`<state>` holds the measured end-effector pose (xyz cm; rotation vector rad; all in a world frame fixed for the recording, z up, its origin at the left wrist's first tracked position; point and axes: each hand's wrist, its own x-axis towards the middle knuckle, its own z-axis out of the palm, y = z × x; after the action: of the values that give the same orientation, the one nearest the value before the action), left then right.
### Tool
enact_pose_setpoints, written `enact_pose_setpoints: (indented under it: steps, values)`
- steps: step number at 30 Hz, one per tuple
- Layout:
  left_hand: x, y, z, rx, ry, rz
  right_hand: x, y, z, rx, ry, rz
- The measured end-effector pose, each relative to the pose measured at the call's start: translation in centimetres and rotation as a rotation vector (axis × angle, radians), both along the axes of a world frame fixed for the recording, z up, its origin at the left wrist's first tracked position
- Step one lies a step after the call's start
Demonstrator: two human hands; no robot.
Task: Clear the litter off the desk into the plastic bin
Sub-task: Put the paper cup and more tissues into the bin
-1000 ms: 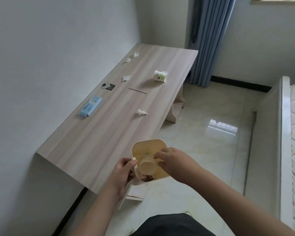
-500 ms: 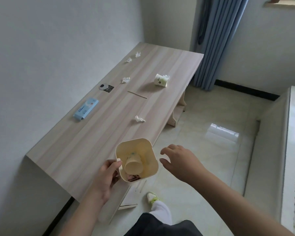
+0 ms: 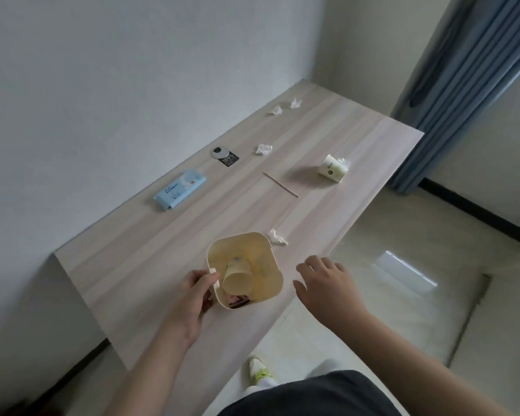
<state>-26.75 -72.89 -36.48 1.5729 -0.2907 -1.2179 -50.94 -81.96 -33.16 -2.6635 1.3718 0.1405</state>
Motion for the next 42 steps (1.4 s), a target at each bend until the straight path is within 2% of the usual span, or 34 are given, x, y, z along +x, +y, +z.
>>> enact_pose_setpoints:
  steps: [4, 8, 12, 21, 26, 32, 36, 42]
  values:
    - [1.9, -0.2, 0.5, -0.012, 0.029, 0.035, 2.2, -3.1, -1.0, 0.018, -0.022, 0.074]
    - [2.9, -0.5, 0.1, -0.025, -0.019, 0.042, 4.3, -7.0, -2.8, 0.022, -0.009, 0.144]
    - [2.2, -1.6, -0.6, 0.0, -0.009, 0.198, 6.1, -11.5, -6.8, 0.123, 0.036, 0.28]
    - [-0.5, -4.7, -0.6, 0.053, -0.057, 0.447, 8.7, -18.2, -12.3, 0.163, 0.231, 0.602]
    - [-2.0, -5.7, -0.6, 0.099, -0.071, 0.505, 7.9, -19.2, -13.7, 0.238, 0.21, 0.665]
    - [-3.2, -6.4, -0.1, 0.101, -0.084, 0.516, 7.7, -21.4, -12.7, 0.424, 0.03, 0.537]
    - [-4.0, -6.9, 0.3, 0.101, -0.107, 0.505, 8.8, -23.2, -7.7, 0.444, -0.276, 0.437]
    - [-4.9, -8.3, 0.7, 0.101, -0.096, 0.513, 10.1, -22.5, 1.2, 0.457, -0.623, 0.56]
